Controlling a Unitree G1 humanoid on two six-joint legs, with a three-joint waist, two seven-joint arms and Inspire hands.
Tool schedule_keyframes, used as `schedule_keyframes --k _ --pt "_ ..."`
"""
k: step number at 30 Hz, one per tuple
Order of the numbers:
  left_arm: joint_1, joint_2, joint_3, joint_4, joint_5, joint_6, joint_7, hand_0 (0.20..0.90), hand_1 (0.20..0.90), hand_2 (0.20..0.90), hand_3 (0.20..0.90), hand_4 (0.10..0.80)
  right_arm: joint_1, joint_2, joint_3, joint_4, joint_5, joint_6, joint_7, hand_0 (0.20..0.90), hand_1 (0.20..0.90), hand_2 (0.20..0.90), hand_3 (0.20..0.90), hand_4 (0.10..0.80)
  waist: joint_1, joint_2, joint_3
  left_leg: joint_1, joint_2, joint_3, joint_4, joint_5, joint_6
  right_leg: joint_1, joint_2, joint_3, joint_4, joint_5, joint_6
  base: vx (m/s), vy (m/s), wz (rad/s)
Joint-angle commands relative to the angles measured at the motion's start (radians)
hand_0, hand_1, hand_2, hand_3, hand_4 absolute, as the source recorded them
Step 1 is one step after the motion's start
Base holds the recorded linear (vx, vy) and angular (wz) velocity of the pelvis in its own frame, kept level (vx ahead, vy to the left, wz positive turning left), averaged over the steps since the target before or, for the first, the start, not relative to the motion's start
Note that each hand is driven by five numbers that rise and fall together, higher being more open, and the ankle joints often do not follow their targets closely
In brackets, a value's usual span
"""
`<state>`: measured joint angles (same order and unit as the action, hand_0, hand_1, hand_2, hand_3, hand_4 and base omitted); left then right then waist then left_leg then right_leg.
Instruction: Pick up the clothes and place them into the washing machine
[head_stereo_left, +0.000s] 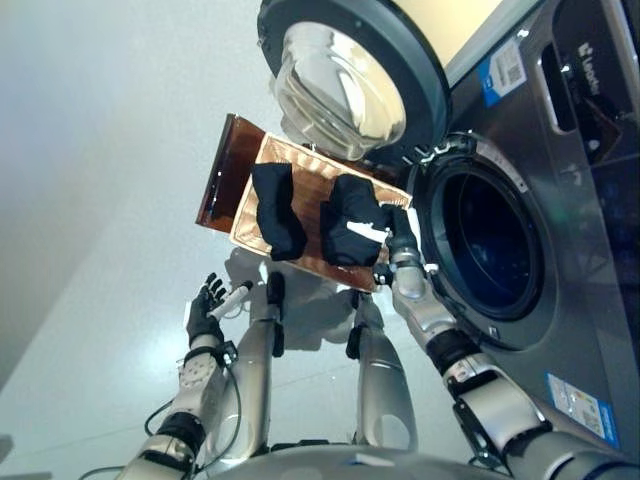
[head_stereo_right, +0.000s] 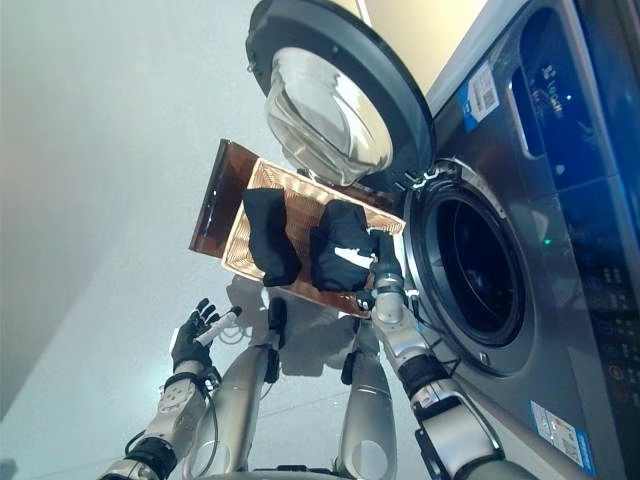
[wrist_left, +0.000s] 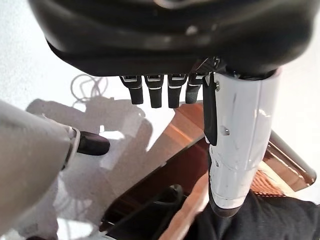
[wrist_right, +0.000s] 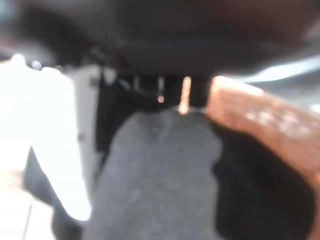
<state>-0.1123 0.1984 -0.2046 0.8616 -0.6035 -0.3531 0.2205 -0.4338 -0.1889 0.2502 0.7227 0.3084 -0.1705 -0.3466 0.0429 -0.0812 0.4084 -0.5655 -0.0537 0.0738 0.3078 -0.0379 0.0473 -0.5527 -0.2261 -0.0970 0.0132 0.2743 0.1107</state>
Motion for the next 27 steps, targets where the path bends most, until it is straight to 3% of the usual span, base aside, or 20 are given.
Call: schedule_keyframes --k 1,13,27 --pt "0.058 -0.030 0.019 0.026 -0.030 -0.026 -0.024 0.900 0.900 0.900 0.900 0.800 0.037 -0.006 -0.064 -0.081 0.245 -0.157 0.074 0.200 0.200 0.200 0.200 0.300 0.007 0.069 -0.067 0.047 -0.013 -0.024 -0.211 0.116 -0.043 0.071 0.027 -0.045 0.029 -0.101 -0.009 0.036 -0.001 -0.01" --pt "0.069 -0.064 0.031 0.085 -0.082 -0.018 -0.092 0.900 0.900 0.900 0.900 0.800 0.177 0.078 -0.270 -0.008 0.800 -0.219 0.315 0.200 0.200 0.200 0.200 0.300 -0.021 0.077 -0.108 0.117 -0.020 -0.025 -0.213 0.091 -0.038 0.130 0.024 -0.036 0.042 -0.126 -0.006 0.022 0.006 -0.03" --pt "0.066 -0.091 0.005 0.118 -0.148 -0.031 -0.113 0.900 0.900 0.900 0.900 0.800 0.095 0.130 -0.501 0.155 1.158 -0.306 0.355 0.200 0.200 0.200 0.200 0.300 -0.034 0.130 -0.115 0.095 -0.028 -0.010 -0.222 0.101 -0.040 0.092 0.026 -0.015 0.040 -0.120 -0.012 -0.006 0.009 -0.04"
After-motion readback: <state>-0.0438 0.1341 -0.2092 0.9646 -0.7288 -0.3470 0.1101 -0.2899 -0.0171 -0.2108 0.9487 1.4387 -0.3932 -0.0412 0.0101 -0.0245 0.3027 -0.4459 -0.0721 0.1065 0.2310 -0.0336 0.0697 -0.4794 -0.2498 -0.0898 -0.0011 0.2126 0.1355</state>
